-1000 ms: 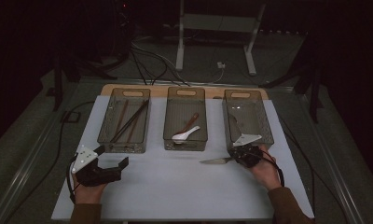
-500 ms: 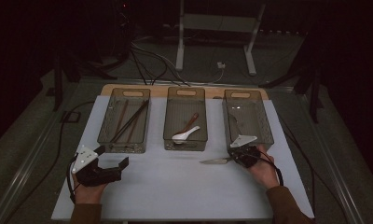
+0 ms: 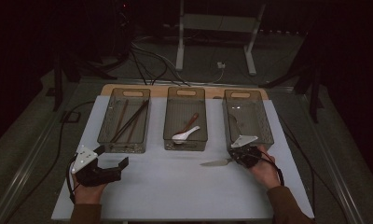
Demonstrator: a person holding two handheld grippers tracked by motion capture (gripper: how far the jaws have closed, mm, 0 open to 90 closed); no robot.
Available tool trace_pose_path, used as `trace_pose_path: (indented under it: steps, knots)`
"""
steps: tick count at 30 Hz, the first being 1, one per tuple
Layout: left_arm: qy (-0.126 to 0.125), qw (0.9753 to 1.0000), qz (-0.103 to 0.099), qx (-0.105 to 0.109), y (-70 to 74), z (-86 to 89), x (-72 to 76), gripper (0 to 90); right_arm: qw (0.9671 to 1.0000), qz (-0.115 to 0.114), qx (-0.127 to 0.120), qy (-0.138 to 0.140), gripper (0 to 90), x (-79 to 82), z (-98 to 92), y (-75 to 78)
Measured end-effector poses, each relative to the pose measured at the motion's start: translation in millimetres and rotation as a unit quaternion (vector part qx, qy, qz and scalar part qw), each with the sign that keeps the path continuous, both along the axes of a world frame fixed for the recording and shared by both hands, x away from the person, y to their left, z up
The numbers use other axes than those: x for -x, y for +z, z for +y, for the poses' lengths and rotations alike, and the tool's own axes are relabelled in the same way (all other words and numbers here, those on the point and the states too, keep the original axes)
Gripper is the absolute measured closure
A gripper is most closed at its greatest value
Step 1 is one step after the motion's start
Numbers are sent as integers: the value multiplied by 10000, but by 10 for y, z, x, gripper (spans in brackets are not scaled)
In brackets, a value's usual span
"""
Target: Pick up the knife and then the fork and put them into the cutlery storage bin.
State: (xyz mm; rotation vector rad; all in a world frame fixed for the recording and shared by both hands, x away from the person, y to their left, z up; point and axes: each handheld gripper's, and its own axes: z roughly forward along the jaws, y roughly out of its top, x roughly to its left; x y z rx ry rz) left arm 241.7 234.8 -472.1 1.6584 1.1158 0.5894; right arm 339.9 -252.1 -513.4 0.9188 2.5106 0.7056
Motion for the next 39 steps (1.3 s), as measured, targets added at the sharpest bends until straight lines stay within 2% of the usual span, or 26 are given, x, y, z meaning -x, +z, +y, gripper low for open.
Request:
trace_pose_path:
  steps: [16, 25, 32, 39]
  knots:
    - [21, 10000, -9, 15, 2, 7, 5, 6, 9998, 144, 110, 6, 900, 31, -22, 26]
    - [14, 10000, 4, -1, 1, 2, 5, 6, 9998, 133, 110, 18, 900, 44, -39, 23]
    - [25, 10000, -4, 15, 0, 18, 6, 6, 9996, 247, 41, -117, 900, 59, -83, 34]
    - [14, 10000, 6, 7, -3, 7, 4, 6, 9993, 267, 36, -260, 900, 109, -193, 40]
